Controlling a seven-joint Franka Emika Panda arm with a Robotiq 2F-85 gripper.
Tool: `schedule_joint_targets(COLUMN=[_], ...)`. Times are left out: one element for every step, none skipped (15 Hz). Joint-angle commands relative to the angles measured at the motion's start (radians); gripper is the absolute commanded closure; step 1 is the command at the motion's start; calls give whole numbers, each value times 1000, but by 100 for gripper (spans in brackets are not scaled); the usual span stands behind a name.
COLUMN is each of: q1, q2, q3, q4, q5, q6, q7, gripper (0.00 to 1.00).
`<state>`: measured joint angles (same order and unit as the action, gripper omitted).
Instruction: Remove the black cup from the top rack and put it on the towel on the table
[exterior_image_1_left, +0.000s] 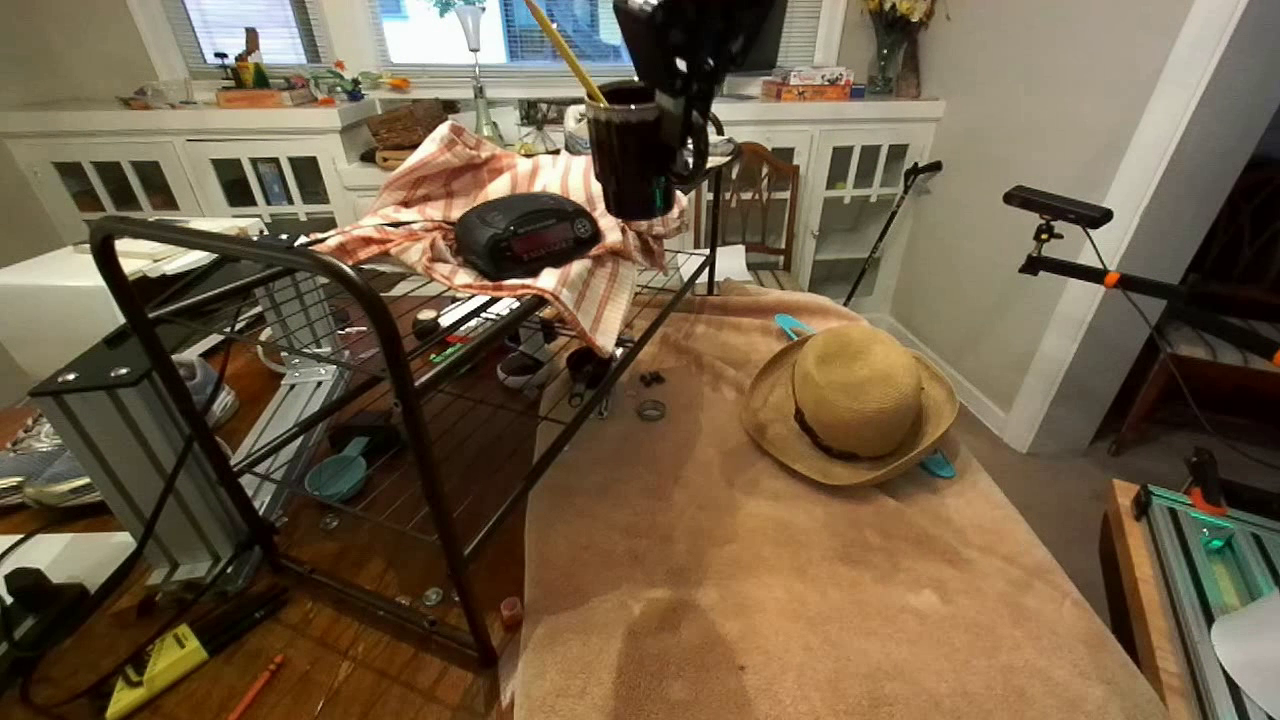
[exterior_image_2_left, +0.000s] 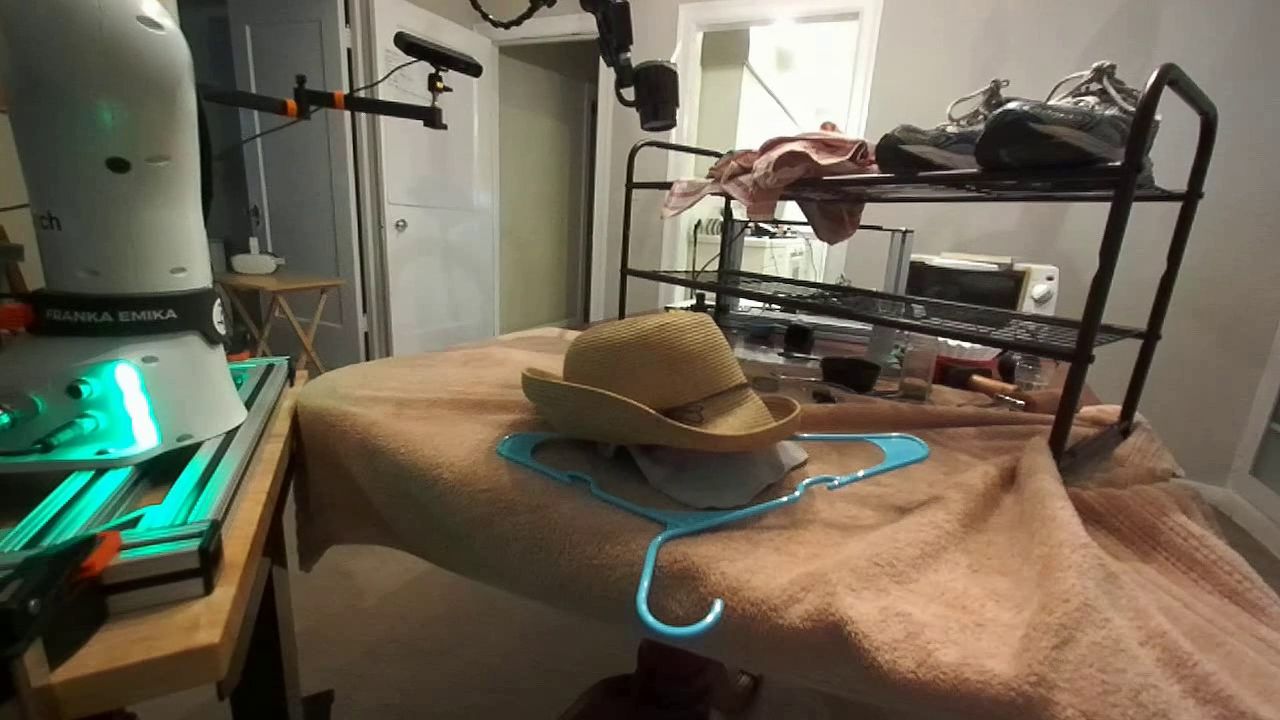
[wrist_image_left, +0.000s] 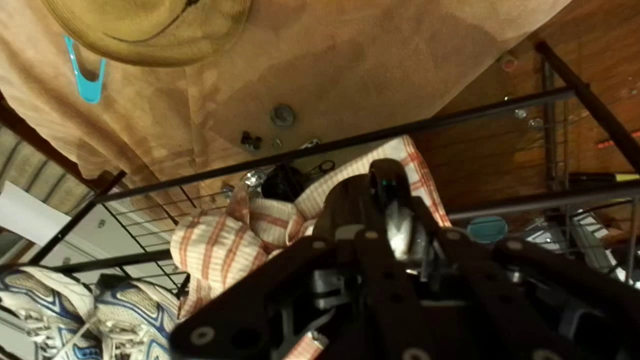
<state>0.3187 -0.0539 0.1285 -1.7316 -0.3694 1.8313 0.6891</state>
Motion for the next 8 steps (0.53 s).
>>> schedule_joint_targets(q1=[-46, -55, -67, -70, -75, -79, -81, -82], q2=[-139, -163, -179, -100, -111, -110, -108, -105], q3=[66, 79, 85, 97, 106, 111, 112, 112], q4=[-248, -301, -360, -216, -251, -252, -245, -236], q5=[-22, -17, 6, 6, 6, 5, 5, 5], q6=[81, 92, 115, 44, 51, 51, 51, 50], q7=[166, 207, 247, 169, 181, 181, 180, 179], gripper=[96, 96, 96, 96, 83, 83, 83, 83])
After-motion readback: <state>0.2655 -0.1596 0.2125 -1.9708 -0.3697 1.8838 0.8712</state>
